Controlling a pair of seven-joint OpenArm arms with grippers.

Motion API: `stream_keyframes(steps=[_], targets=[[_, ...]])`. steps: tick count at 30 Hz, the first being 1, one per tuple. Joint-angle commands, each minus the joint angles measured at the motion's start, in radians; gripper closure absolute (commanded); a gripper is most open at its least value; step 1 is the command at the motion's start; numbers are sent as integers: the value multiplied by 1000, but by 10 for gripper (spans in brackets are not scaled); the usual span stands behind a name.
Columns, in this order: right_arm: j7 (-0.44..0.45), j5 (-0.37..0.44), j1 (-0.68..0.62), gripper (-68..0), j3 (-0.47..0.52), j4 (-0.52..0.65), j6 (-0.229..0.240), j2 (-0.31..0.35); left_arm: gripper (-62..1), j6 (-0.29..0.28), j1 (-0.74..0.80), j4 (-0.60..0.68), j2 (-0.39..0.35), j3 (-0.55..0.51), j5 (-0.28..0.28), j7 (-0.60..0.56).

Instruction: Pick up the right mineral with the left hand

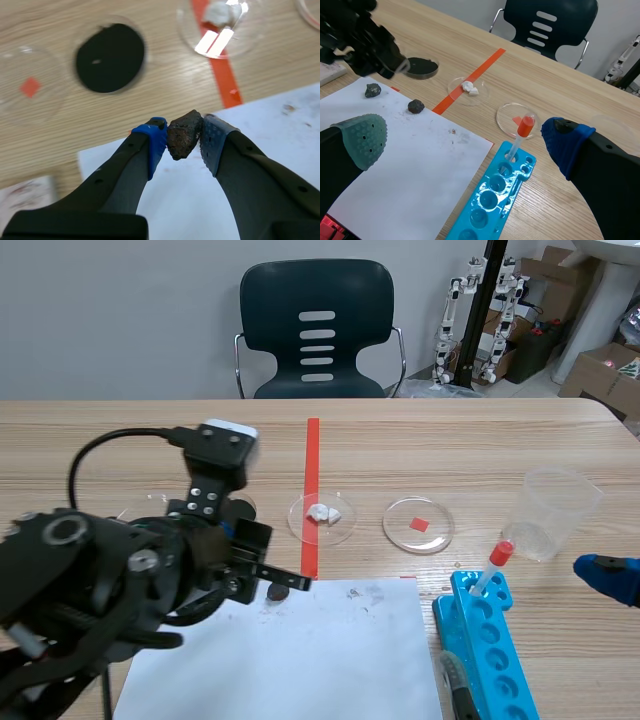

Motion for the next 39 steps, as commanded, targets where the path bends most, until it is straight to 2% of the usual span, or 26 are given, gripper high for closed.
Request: stream_keyframes(steps=[1, 8, 14, 20, 26, 30, 35, 39], targets=[[16, 8, 0, -655, 6, 19, -3, 0, -74, -29, 54, 45, -12, -41, 4, -66], [16, 8, 0, -655, 6, 19, -3, 0, -74, -231, 343, 249, -33, -276, 1, -326], [16, 8, 0, -655, 6, 19, -3, 0, -74, -349, 545, 362, -33, -419, 1, -483], [16, 8, 0, -655, 6, 19, -3, 0, -74, -467, 714, 398, -33, -523, 0, -598], [16, 7, 0, -655, 6, 19, -3, 0, -74, -472, 844, 398, -33, -586, -37, -753], [16, 7, 0, -655, 6, 19, -3, 0, -74, -475, 906, 397, -33, -605, -37, -838], [15, 7, 0, -655, 6, 19, -3, 0, -74, -523, 928, 352, -33, -610, -37, -935], [16, 7, 0, -655, 6, 19, -3, 0, -74, -524, 927, 290, -33, -611, -37, -1021]])
